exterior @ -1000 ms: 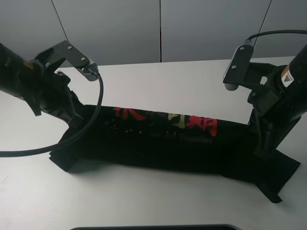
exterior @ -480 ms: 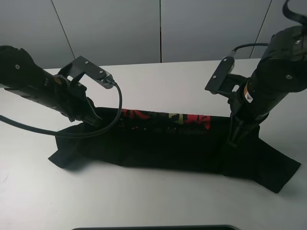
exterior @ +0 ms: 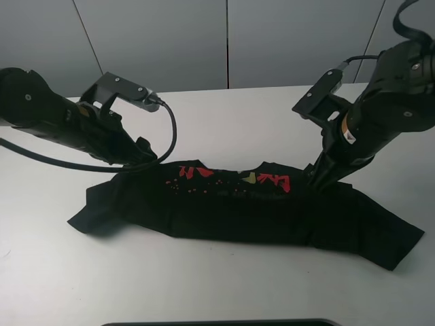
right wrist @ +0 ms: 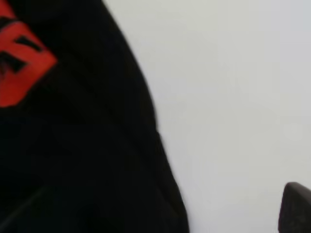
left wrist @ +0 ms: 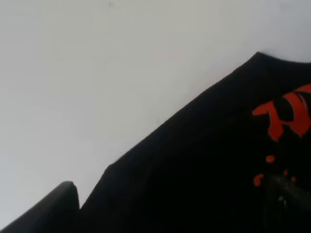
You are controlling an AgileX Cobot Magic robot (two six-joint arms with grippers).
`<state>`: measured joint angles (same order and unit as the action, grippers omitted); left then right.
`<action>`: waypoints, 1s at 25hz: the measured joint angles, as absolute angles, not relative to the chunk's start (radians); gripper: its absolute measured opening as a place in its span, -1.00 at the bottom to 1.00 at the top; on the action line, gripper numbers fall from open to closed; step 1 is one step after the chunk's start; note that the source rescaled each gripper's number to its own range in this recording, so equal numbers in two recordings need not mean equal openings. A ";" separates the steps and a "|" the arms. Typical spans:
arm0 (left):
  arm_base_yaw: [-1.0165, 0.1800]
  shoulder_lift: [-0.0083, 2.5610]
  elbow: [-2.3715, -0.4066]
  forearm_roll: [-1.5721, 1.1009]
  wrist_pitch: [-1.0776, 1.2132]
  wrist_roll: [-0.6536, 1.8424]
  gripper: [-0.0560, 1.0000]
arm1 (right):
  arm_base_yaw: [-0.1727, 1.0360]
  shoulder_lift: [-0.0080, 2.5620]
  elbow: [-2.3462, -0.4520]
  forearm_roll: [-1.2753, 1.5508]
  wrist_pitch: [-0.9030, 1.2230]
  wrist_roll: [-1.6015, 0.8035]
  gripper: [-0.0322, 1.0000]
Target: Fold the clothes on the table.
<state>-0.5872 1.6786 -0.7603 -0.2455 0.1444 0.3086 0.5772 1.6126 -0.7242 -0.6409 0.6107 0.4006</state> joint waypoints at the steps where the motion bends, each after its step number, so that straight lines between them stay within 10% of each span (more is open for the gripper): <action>1: -0.587 1.679 -0.760 -0.245 0.157 0.281 0.98 | 0.577 1.613 -0.724 -0.647 0.636 0.431 0.99; 25: -0.500 1.698 -0.801 -0.196 0.530 0.082 0.98 | 0.366 1.602 -0.671 -0.108 0.679 0.410 1.00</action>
